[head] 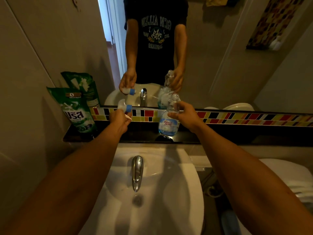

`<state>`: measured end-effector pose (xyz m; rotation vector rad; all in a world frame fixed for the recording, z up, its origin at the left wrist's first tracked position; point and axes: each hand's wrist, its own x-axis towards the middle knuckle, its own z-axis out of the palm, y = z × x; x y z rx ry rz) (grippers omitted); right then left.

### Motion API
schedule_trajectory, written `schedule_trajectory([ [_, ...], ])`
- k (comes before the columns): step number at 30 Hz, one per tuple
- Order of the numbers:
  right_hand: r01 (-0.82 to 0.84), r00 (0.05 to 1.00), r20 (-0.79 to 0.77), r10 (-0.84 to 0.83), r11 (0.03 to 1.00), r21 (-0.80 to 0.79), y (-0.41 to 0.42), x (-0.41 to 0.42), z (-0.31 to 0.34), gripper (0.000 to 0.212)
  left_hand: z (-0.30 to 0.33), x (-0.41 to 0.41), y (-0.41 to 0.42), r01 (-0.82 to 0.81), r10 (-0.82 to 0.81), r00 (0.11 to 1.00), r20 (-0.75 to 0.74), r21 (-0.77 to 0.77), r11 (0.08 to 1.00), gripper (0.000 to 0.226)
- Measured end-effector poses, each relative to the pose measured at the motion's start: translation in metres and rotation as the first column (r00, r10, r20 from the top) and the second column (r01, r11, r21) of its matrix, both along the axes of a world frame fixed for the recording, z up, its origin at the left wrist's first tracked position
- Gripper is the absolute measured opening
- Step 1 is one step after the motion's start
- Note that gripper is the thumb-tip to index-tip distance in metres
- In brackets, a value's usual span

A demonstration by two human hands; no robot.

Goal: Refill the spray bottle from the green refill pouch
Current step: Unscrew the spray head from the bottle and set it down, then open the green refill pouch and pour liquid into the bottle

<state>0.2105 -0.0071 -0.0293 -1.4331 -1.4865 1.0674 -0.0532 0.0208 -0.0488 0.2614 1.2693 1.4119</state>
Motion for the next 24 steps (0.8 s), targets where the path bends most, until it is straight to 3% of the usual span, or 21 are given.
schedule_trajectory([
  [3,-0.029,0.999,-0.015,0.029,0.999,-0.027,0.001,-0.007,-0.004,0.035,-0.019,0.003,-0.002,0.030,-0.033,0.998,-0.044,-0.064,0.998,0.035],
  [10,-0.053,0.998,-0.019,0.052,0.997,-0.061,0.012,-0.021,-0.021,0.045,-0.059,0.003,-0.004,0.087,-0.121,0.975,-0.187,-0.182,0.979,0.034],
  [14,-0.075,0.997,-0.031,0.073,0.994,-0.074,0.019,-0.028,-0.025,0.043,-0.074,0.000,0.003,0.039,-0.172,0.909,-0.380,-0.331,0.943,0.027],
  [18,-0.072,0.997,-0.019,0.071,0.995,-0.067,0.025,-0.032,-0.028,0.043,-0.088,-0.010,0.007,0.155,-0.324,0.819,-0.473,-0.361,0.920,0.038],
  [24,-0.047,0.998,0.040,0.047,0.999,-0.010,0.024,-0.034,-0.031,0.047,-0.099,-0.001,0.003,0.071,-0.337,0.699,-0.631,-0.408,0.910,0.030],
])
